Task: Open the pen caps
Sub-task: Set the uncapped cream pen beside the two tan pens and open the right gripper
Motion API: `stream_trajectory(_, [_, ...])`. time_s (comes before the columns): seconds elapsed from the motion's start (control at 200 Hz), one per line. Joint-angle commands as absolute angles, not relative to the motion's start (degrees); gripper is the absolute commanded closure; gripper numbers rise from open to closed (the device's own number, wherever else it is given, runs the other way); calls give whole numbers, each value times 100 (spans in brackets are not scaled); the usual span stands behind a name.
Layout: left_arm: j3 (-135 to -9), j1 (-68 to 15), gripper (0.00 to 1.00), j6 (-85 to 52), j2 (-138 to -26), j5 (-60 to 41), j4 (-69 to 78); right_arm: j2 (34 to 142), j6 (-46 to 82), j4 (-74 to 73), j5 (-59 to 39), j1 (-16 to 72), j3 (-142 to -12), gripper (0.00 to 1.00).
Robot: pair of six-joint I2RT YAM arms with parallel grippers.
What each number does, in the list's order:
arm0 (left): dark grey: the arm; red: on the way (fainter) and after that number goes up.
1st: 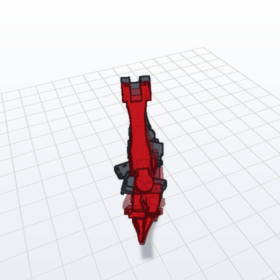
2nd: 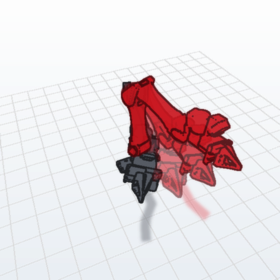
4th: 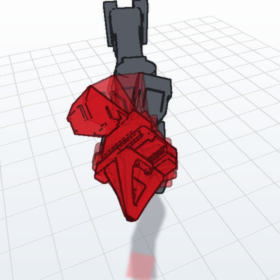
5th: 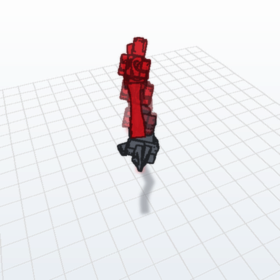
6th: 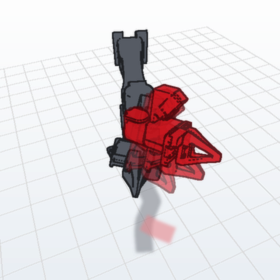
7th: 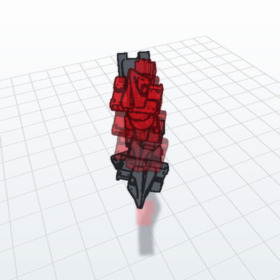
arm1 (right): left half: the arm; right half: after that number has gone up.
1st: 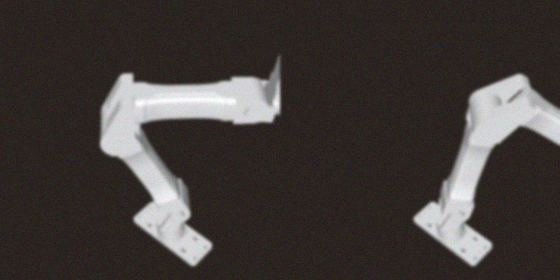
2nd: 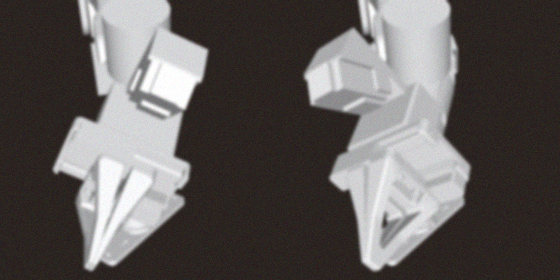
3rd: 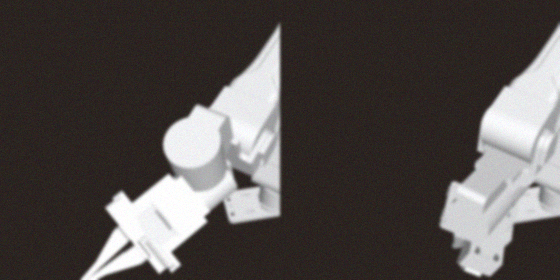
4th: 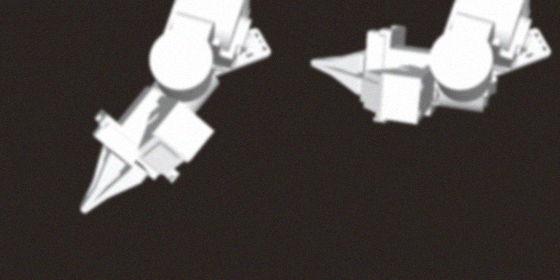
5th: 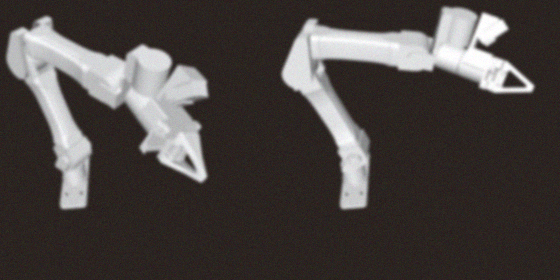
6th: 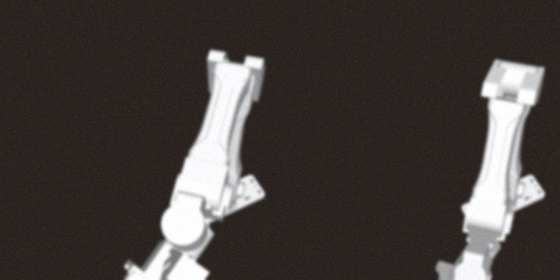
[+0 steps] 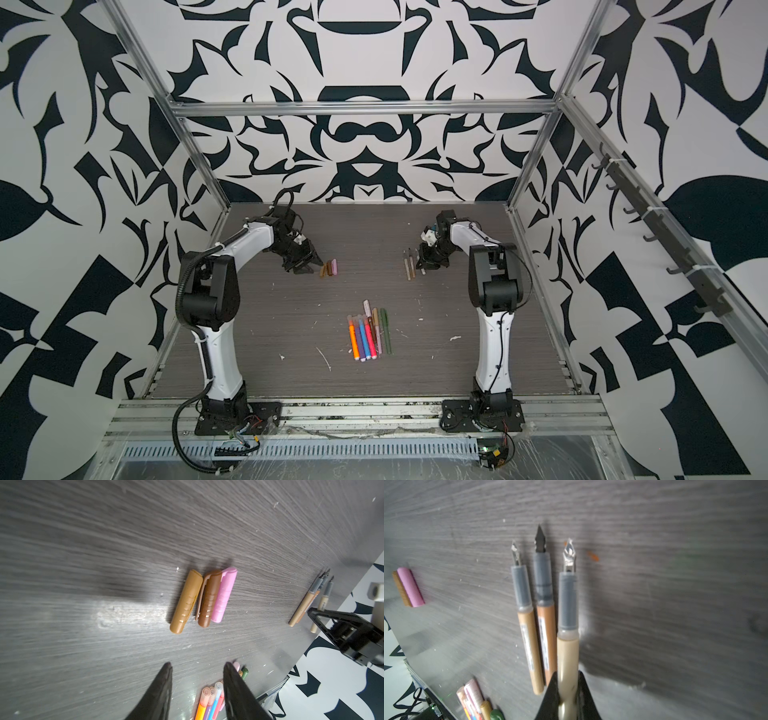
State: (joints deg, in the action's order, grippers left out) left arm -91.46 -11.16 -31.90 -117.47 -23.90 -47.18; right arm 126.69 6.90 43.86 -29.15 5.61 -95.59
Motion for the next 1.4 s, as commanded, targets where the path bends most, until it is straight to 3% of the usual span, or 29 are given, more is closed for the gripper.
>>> stream_trajectory(0.0, [-9170,-1095,56,-3270,-11512,-2474,-4693,12648,833,4388,-3089,510,-9805,100])
stream_trajectory(0.095, [-9261,-1099,56,-3252,-11565,-2452,-4726,12745,864,4401,-3220,468,-9868,100])
stream_trajectory(0.235, [-9320,-1088,56,-3287,-11620,-2440,-4689,12787,861,4386,-3363,444,-9907,83])
stream_trajectory(0.46, [-9529,-1090,56,-3322,-11808,-2471,-4736,12865,949,4368,-3532,385,-10096,73])
stream_trajectory(0.89, [-9873,-1072,56,-3243,-12112,-2517,-4939,12865,1196,4203,-3647,378,-10168,72])
stream_trajectory(1.395, [-9589,-1028,50,-3344,-12486,-2680,-4716,11520,1628,3863,-3650,378,-9621,72])
